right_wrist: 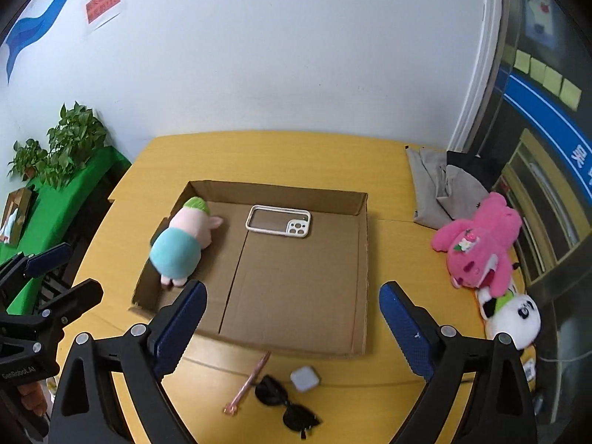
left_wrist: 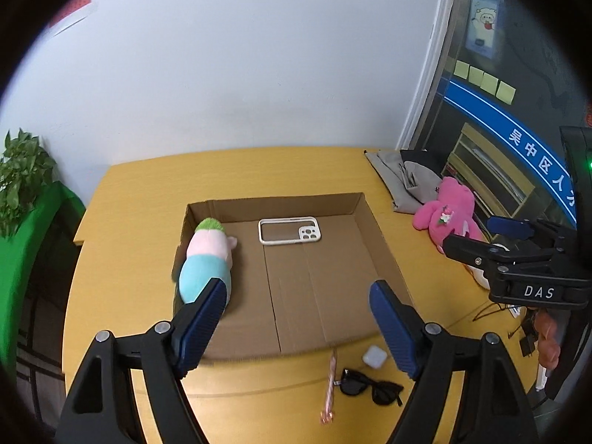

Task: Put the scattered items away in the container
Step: 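Open the right gripper to drop the phone case in the box and withdraw, then move both grippers toward the pink pen and black sunglasses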

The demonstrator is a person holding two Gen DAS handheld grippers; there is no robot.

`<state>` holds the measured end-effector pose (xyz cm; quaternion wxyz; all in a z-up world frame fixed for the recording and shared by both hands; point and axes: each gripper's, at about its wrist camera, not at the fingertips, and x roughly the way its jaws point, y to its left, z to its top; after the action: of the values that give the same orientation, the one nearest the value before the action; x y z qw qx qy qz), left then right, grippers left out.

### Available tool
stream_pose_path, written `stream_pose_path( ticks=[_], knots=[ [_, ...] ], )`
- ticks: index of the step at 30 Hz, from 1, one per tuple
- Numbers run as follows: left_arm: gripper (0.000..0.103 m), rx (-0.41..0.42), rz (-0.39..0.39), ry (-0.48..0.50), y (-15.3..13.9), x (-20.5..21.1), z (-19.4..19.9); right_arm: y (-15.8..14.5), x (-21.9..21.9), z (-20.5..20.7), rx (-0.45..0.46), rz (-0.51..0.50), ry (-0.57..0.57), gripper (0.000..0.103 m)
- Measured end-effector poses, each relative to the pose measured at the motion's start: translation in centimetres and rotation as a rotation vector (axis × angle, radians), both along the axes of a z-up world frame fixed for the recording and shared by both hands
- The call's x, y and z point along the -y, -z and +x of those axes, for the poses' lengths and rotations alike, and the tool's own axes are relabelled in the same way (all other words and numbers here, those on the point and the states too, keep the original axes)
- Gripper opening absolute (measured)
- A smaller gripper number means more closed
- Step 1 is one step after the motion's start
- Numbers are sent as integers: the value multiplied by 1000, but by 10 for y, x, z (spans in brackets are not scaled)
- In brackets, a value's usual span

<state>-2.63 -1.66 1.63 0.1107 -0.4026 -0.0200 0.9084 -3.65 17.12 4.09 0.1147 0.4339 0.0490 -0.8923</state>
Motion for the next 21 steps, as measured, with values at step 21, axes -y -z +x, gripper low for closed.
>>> stream_pose_path(
  ticks=[21],
  knots=[
    [80, 37, -47, -306, -2, 21, 103, 46, -28, 54, 88, -23, -144, 97]
  ],
)
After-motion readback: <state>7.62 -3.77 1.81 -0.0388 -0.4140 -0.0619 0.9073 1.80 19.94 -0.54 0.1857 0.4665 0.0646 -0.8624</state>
